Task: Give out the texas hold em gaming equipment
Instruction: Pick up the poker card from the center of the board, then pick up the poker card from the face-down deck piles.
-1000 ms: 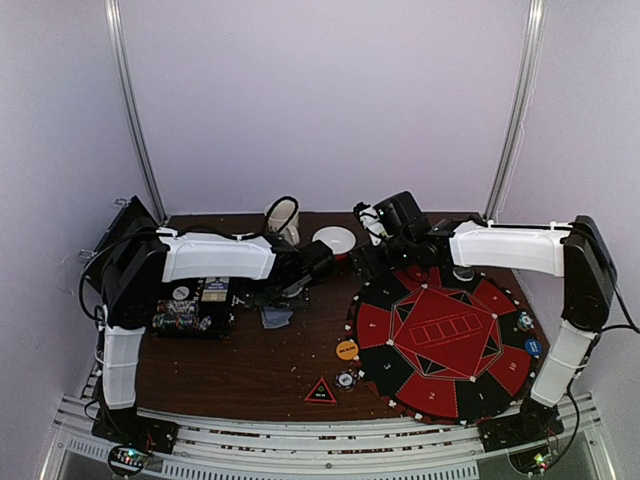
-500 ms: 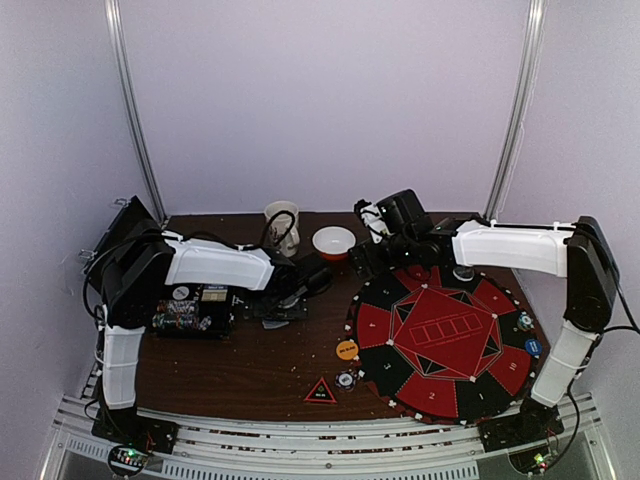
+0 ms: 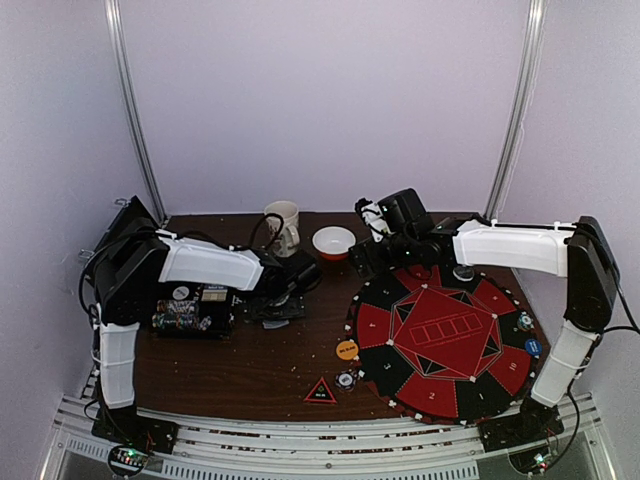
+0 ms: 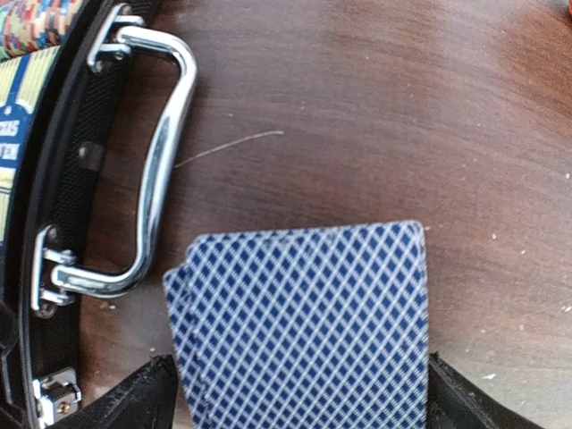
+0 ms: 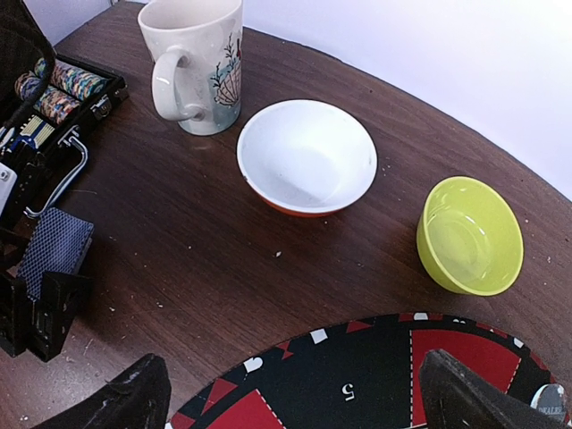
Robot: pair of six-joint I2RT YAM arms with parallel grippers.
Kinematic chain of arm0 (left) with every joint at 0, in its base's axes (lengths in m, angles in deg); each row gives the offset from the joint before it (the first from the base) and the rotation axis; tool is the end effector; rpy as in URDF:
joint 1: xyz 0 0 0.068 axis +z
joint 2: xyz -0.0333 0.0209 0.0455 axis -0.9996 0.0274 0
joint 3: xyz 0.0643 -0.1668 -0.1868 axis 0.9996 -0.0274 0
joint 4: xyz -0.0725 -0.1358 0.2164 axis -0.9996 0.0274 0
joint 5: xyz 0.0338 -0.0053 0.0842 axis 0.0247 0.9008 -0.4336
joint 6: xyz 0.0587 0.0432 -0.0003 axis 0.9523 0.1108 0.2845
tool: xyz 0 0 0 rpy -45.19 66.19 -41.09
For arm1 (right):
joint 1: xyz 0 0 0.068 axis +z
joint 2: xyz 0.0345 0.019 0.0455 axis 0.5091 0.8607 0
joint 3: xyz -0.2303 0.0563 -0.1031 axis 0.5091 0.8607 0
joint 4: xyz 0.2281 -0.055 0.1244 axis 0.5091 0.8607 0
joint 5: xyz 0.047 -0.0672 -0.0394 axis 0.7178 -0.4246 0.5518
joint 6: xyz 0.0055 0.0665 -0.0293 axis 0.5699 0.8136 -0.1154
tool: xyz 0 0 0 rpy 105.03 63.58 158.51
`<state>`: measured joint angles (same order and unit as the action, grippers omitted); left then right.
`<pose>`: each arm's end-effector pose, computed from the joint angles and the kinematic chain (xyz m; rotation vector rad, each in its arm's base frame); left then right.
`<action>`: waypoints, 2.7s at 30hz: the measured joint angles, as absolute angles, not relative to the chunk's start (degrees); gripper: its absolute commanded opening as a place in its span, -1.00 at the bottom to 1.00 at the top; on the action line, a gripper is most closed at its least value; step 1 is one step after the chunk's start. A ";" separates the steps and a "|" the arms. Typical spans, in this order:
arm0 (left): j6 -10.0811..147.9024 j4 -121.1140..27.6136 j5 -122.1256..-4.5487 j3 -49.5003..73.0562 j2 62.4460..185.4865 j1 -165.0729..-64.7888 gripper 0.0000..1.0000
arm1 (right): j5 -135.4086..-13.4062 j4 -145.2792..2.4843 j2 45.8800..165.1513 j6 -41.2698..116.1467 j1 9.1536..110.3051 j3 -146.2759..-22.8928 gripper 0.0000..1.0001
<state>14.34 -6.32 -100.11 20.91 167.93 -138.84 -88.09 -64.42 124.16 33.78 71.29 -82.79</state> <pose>0.2806 -0.2941 0.1005 -0.4334 2.5604 0.0835 0.3263 0.2721 0.2302 -0.6393 2.0733 0.3292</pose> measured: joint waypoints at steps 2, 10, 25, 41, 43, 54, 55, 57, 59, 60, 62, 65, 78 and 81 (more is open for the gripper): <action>14.60 -7.44 -98.91 20.38 167.65 -138.47 0.75 | -88.11 -64.42 124.16 33.78 71.27 -82.79 1.00; 15.13 -12.16 -95.15 15.42 164.68 -137.18 0.54 | -88.14 -64.42 124.05 33.74 71.09 -82.79 1.00; 20.37 -16.96 -93.25 9.93 160.89 -136.24 0.12 | -88.16 -64.42 123.96 33.52 70.74 -82.79 1.00; 46.10 -17.99 -87.72 4.62 153.68 -139.96 0.05 | -76.22 -64.24 117.93 36.60 63.75 -82.93 1.00; 51.28 -16.07 -87.02 6.22 152.89 -142.21 0.05 | -72.29 -63.33 117.45 36.62 63.77 -83.65 1.00; 73.07 -9.58 -77.58 11.31 141.38 -145.71 -0.02 | -48.38 -62.52 116.05 41.37 61.37 -84.72 0.94; 74.14 -9.53 -76.99 11.57 140.52 -145.71 -0.01 | -46.35 -63.15 115.68 42.24 60.93 -84.06 0.94; 76.65 -9.31 -75.78 12.34 138.58 -145.82 -0.02 | -43.35 -63.81 115.52 43.75 60.56 -83.10 0.91; 78.38 -9.23 -75.24 12.86 137.46 -145.93 -0.02 | -40.95 -64.09 115.96 44.67 61.17 -82.60 0.88; 79.26 -9.01 -75.13 13.21 137.03 -146.04 -0.02 | -39.55 -64.22 116.44 45.34 61.83 -82.55 0.88; 80.72 -8.94 -75.02 13.71 136.57 -146.21 -0.03 | -37.51 -64.51 117.71 45.80 63.42 -82.62 0.89; 82.45 -8.51 -75.24 14.30 136.52 -146.30 -0.04 | -34.78 -64.46 119.79 45.78 65.93 -82.73 0.89; 85.09 -7.15 -75.85 15.22 136.59 -146.30 -0.08 | -31.83 -65.05 128.57 46.68 72.05 -86.18 0.82; 85.40 -7.06 -75.94 15.22 136.63 -146.30 -0.09 | -32.14 -65.32 129.86 47.62 72.40 -87.25 0.73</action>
